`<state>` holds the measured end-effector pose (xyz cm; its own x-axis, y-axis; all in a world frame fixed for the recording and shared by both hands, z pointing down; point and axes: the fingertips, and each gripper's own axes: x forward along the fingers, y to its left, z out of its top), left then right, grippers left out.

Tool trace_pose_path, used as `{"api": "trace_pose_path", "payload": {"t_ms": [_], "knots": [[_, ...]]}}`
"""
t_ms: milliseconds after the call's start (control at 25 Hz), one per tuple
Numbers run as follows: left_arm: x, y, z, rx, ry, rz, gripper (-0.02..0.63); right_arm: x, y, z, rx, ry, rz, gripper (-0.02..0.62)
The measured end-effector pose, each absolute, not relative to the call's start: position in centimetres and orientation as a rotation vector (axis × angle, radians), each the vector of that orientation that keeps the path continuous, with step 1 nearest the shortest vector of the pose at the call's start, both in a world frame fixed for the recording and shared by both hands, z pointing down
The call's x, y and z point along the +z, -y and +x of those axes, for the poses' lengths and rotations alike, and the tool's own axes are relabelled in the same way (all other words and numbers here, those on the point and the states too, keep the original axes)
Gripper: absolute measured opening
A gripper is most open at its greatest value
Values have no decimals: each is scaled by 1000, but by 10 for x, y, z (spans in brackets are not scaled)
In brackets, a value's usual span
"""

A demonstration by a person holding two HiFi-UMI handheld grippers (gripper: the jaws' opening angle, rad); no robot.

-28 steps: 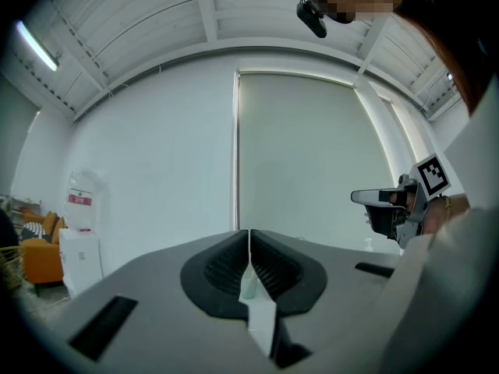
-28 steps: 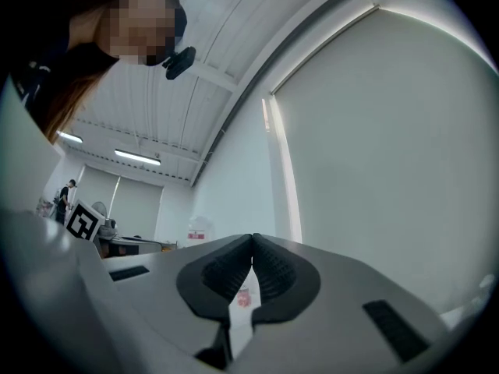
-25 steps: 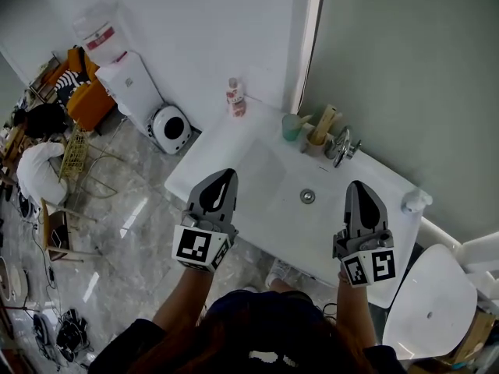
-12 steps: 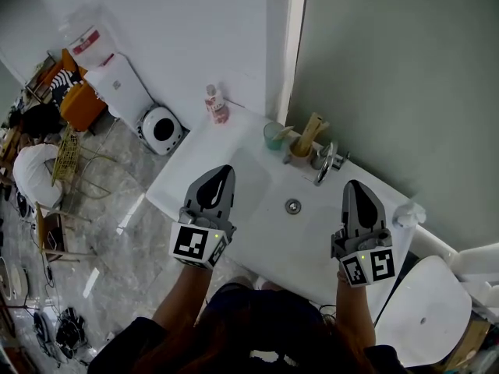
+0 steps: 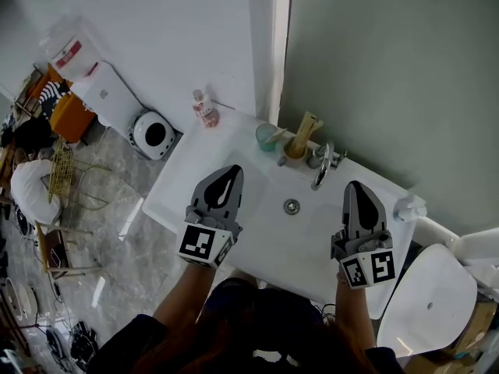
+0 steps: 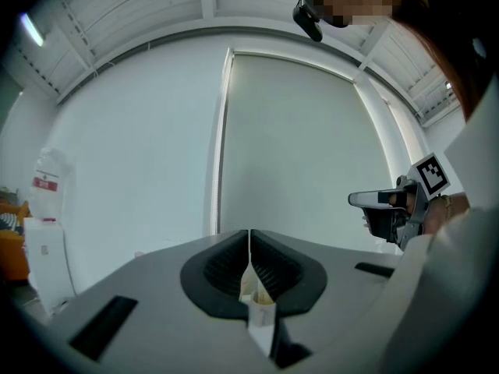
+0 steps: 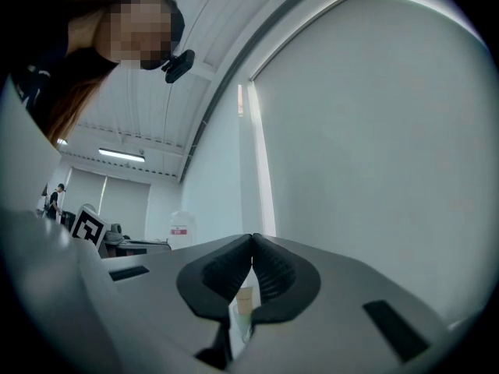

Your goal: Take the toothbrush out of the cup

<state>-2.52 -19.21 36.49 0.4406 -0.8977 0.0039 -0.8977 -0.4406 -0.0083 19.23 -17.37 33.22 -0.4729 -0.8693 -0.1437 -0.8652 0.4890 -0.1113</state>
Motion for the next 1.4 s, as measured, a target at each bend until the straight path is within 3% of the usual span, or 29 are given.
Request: {"api": "trace_pose_path", "payload": {"t_ms": [1040,1400], "knots": [[430,315,20,-89,-1386,-2945,28,379,252,204,-124,-2537,-1692,15],[490,352,36,-314,-1378,-2971,183,401,282,213,-180,-2516,-1709,15]]}}
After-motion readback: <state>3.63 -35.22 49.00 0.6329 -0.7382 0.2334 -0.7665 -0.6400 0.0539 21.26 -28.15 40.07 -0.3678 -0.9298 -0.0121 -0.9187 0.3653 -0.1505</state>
